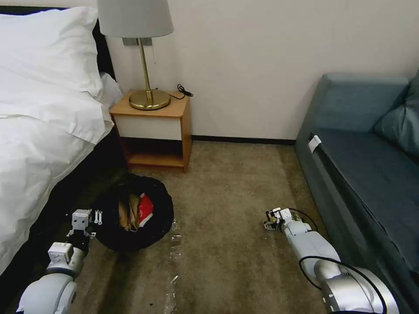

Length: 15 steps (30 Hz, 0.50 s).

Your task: Pick up the trash bin, then pick up the garbage on the floor and place it into the trash bin.

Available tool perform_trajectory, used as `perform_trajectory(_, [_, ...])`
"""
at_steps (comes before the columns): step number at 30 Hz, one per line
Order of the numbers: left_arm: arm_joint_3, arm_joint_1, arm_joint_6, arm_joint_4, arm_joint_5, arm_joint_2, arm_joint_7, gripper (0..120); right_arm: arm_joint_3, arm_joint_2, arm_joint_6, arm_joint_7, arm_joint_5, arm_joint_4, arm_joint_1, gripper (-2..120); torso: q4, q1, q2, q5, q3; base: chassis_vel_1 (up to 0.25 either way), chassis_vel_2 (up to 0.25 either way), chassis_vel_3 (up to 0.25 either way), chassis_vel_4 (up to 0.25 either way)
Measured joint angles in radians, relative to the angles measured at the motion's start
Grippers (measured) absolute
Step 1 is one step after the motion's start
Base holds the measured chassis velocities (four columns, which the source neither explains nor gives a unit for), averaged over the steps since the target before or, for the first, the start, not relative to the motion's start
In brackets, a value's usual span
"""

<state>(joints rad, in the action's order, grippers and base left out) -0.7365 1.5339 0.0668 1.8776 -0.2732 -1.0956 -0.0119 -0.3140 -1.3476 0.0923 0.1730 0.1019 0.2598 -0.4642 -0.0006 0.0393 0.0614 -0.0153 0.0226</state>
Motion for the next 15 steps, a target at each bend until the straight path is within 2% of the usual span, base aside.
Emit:
perform_trajectory(8, [0.020, -0.020, 0.000, -0.006, -0.001, -0.004, 0.000, 3, -0.008, -0.001, 0.006, -0.016, -0.002, 0.000, -0.001, 100, 0.0001, 0.000, 0.000, 0.0000, 0.000, 0.000, 0.000, 0.000, 0.000])
perform_trajectory(15, [0.010, -0.012, 0.017, -0.016, -0.003, -0.003, -0.005, 3, -0.018, -0.001, 0.011, -0.019, -0.007, -0.003, 0.000, 100, 0.0005, 0.000, 0.000, 0.0000, 0.000, 0.000, 0.000, 0.000, 0.000])
